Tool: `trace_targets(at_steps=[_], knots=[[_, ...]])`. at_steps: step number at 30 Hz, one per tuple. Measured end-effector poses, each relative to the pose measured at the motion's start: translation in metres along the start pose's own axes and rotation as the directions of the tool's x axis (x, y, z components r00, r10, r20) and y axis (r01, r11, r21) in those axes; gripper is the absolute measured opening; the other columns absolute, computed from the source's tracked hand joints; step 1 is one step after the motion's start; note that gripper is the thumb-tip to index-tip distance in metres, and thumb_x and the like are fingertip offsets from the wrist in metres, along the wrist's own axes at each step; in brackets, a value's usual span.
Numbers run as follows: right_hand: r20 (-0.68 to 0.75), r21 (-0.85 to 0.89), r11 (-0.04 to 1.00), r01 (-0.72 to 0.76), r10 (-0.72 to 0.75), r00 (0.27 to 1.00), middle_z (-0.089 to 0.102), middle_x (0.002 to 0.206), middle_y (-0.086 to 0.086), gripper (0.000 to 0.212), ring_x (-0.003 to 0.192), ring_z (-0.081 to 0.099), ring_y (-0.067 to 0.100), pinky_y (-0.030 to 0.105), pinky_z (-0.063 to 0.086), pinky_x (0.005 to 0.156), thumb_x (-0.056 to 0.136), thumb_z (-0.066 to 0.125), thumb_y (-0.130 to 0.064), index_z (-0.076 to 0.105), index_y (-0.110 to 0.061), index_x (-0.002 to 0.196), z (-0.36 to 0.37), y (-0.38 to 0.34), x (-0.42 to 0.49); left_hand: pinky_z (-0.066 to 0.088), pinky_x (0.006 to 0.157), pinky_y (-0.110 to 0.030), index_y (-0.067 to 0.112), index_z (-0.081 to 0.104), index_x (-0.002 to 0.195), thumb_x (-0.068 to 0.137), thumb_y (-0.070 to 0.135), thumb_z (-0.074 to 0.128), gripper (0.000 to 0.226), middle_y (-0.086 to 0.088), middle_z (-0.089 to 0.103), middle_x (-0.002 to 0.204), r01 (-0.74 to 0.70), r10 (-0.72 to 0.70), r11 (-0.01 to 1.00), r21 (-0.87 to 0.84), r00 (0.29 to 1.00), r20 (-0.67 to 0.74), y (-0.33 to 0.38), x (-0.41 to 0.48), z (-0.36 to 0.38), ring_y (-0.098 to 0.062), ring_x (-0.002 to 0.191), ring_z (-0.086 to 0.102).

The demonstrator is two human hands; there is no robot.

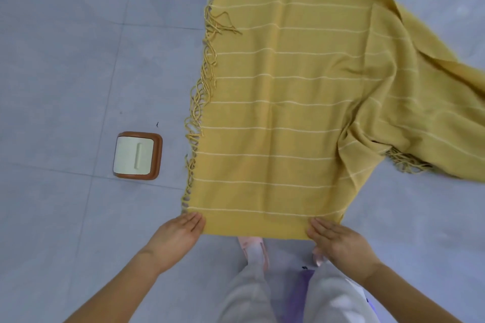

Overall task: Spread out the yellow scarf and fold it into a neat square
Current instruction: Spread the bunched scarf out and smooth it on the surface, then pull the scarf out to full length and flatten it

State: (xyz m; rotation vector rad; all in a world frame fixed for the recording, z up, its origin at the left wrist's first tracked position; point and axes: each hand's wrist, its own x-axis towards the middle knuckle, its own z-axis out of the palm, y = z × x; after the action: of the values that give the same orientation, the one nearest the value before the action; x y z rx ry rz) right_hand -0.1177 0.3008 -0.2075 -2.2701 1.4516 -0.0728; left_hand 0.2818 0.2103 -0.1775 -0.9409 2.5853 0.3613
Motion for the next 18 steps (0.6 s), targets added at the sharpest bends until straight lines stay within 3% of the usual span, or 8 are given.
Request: trace_targets(at_steps=[2,4,5,7,10,14,16,18], knots=[[0.048,0.020,1.000,-0.005,0.004,0.999,0.067,0.116,0.005,0.045,0.106,0.064,0.020,0.031,0.041,0.099,0.097,0.033,-0.044,0.064,-0.018,0.114,-0.002,0.000,-0.002,0.058,0.066,-0.030,0.004,0.073,0.096,0.046,0.016,0.086,0.053,-0.011,0.072,0.098,0.001,0.001,0.999,-0.042,0.999,0.054,-0.002,0.003,-0.003,-0.020,0.087,0.070],[0.005,-0.017,1.000,-0.001,0.001,1.000,0.057,0.129,0.006,0.053,0.120,0.053,0.020,0.035,0.036,0.103,0.099,0.025,-0.047,0.061,-0.016,0.121,-0.009,0.000,0.003,0.056,0.077,-0.032,0.004,0.069,0.108,0.075,0.038,0.063,0.048,-0.011,0.068,0.112,0.032,-0.032,0.996,-0.085,0.999,-0.006,0.001,0.016,-0.014,-0.020,0.102,0.066],[-0.027,-0.040,0.999,-0.011,0.010,1.000,0.051,0.135,0.006,0.053,0.125,0.046,0.019,0.035,0.030,0.106,0.099,0.023,-0.047,0.055,-0.015,0.127,-0.015,0.000,0.010,0.052,0.088,-0.033,0.003,0.063,0.117,0.083,0.044,0.046,0.056,-0.012,0.062,0.123,0.054,-0.055,0.994,-0.099,0.999,0.001,0.003,0.026,-0.018,-0.021,0.112,0.060],[-0.029,-0.075,0.994,-0.079,0.077,0.997,0.039,0.144,0.006,0.054,0.132,0.036,0.020,0.038,0.023,0.110,0.097,0.025,-0.049,0.043,-0.016,0.136,-0.023,0.001,0.024,0.034,0.107,-0.037,0.003,0.045,0.136,0.087,0.051,0.035,0.069,-0.013,0.042,0.143,0.121,-0.123,0.990,-0.075,0.992,-0.014,0.012,0.051,-0.025,-0.023,0.131,0.042],[0.101,-0.123,0.977,-0.175,0.188,0.977,0.033,0.149,0.006,0.067,0.136,0.030,0.022,0.042,0.020,0.110,0.087,0.033,-0.057,0.037,-0.018,0.141,-0.026,0.002,0.046,0.021,0.109,-0.037,0.004,0.031,0.143,0.087,0.060,0.030,0.080,-0.012,0.028,0.150,0.223,-0.222,0.972,-0.071,0.975,0.015,0.021,0.089,-0.023,-0.023,0.137,0.029],[0.296,-0.138,0.966,-0.219,0.251,0.922,0.044,0.144,0.002,0.075,0.131,0.041,0.021,0.038,0.006,0.111,0.081,0.032,-0.063,0.030,-0.023,0.144,-0.007,0.013,0.056,0.034,0.107,-0.040,0.004,0.027,0.143,0.080,0.065,0.027,0.089,-0.012,0.022,0.154,0.252,-0.240,0.964,-0.082,0.963,0.124,0.018,0.107,0.000,-0.024,0.140,0.024],[0.305,-0.130,0.973,-0.192,0.224,0.926,0.041,0.146,0.001,0.076,0.131,0.043,0.021,0.037,0.008,0.111,0.082,0.032,-0.063,0.026,-0.024,0.147,-0.003,0.018,0.053,0.033,0.108,-0.039,0.004,0.025,0.143,0.082,0.066,0.025,0.087,-0.012,0.021,0.154,0.258,-0.245,0.963,-0.085,0.960,0.134,0.017,0.108,0.006,-0.022,0.143,0.012],[0.219,-0.129,0.979,-0.158,0.183,0.958,0.036,0.149,0.002,0.071,0.135,0.037,0.021,0.038,0.015,0.109,0.085,0.033,-0.061,0.030,-0.023,0.145,-0.009,0.022,0.050,0.022,0.108,-0.036,0.001,0.033,0.140,0.089,0.064,0.019,0.083,-0.012,0.030,0.150,0.268,-0.253,0.959,-0.090,0.956,0.146,0.018,0.110,0.002,-0.021,0.140,0.017]])
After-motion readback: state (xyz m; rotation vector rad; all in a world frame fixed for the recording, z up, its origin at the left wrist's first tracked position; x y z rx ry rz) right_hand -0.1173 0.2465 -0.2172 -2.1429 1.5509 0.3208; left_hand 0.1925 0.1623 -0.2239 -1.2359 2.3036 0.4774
